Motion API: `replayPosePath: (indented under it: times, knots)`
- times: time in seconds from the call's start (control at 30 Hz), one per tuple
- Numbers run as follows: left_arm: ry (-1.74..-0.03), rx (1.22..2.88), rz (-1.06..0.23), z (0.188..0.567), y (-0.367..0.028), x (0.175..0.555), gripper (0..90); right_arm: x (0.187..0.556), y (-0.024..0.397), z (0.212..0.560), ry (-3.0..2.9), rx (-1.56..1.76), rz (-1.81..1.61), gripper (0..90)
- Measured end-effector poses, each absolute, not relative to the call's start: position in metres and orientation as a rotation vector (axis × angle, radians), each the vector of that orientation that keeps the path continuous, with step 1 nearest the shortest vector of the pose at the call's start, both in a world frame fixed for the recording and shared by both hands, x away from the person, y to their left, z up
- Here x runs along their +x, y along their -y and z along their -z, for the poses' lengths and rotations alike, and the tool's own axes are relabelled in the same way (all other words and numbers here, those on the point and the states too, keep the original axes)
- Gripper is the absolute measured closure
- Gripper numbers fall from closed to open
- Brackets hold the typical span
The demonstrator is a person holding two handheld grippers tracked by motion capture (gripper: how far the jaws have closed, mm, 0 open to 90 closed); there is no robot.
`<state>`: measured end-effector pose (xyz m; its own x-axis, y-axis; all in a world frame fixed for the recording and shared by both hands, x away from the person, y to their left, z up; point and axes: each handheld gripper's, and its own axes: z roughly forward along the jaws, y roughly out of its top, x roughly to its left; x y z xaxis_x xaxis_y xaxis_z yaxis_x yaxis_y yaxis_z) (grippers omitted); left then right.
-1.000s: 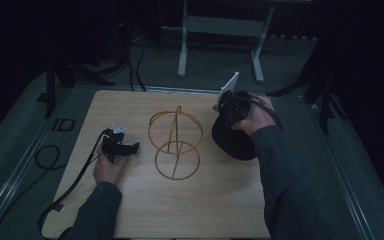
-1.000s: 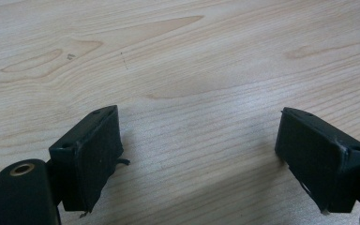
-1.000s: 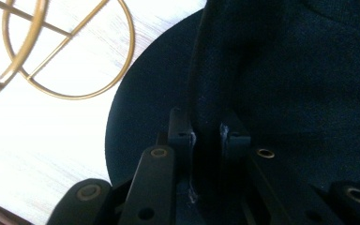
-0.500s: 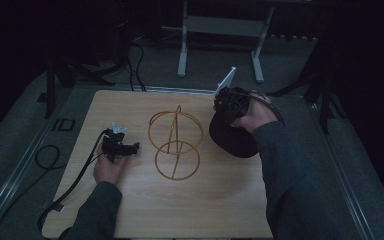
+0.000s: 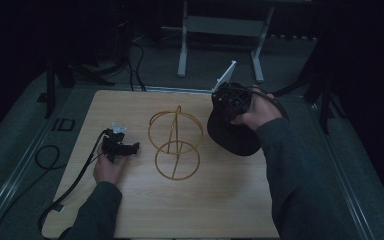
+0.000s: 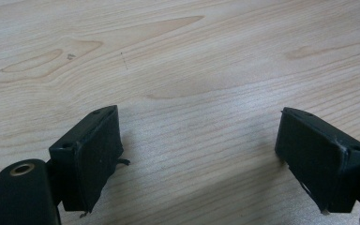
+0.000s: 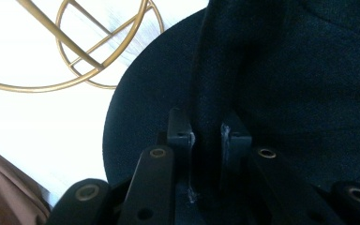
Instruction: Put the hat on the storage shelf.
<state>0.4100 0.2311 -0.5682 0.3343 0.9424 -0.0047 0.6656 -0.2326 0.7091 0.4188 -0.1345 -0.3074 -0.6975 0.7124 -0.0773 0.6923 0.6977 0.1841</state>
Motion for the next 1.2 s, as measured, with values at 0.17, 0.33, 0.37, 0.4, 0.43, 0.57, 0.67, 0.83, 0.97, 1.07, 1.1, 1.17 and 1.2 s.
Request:
replayPosePath:
  times: [0.17, 0.33, 0.37, 0.4, 0.43, 0.57, 0.67, 0.83, 0.97, 1.07, 1.1, 1.17, 1.2]
  knots:
    - [-1.406, 1.985, -0.579, 0.568, -0.231, 0.410, 14.2, 0.415, 0.136, 0.301, -2.769, 1.134, -0.216, 78.8]
    - [-1.406, 1.985, -0.579, 0.568, -0.231, 0.410, 14.3, 0.411, 0.134, 0.296, -2.781, 1.099, -0.220, 78.6]
    - [-1.406, 1.985, -0.579, 0.568, -0.231, 0.410, 14.2, 0.410, 0.134, 0.294, -2.783, 1.098, -0.226, 78.6]
    - [-1.406, 1.985, -0.579, 0.568, -0.231, 0.410, 14.3, 0.410, 0.133, 0.293, -2.787, 1.097, -0.229, 78.6]
    - [-1.406, 1.985, -0.579, 0.568, -0.231, 0.410, 14.3, 0.410, 0.133, 0.293, -2.787, 1.097, -0.229, 78.6]
    - [-1.405, 1.985, -0.579, 0.568, -0.231, 0.410, 14.2, 0.406, 0.131, 0.291, -2.808, 1.063, -0.216, 78.6]
    - [-1.406, 1.985, -0.579, 0.568, -0.231, 0.410, 14.3, 0.404, 0.130, 0.289, -2.826, 1.042, -0.222, 78.6]
    - [-1.405, 1.985, -0.579, 0.568, -0.231, 0.410, 14.2, 0.400, 0.129, 0.285, -2.842, 1.006, -0.223, 78.5]
    - [-1.405, 1.985, -0.579, 0.568, -0.231, 0.410, 14.3, 0.397, 0.128, 0.280, -2.847, 0.962, -0.235, 78.3]
    - [-1.405, 1.985, -0.579, 0.568, -0.231, 0.410, 14.3, 0.395, 0.127, 0.278, -2.851, 0.933, -0.243, 77.9]
    - [-1.405, 1.985, -0.579, 0.568, -0.231, 0.410, 14.3, 0.394, 0.127, 0.277, -2.852, 0.915, -0.248, 77.8]
    - [-1.405, 1.985, -0.579, 0.568, -0.231, 0.410, 14.3, 0.392, 0.125, 0.276, -2.848, 0.902, -0.250, 77.8]
    - [-1.405, 1.985, -0.579, 0.568, -0.231, 0.410, 14.3, 0.391, 0.124, 0.276, -2.849, 0.893, -0.248, 77.8]
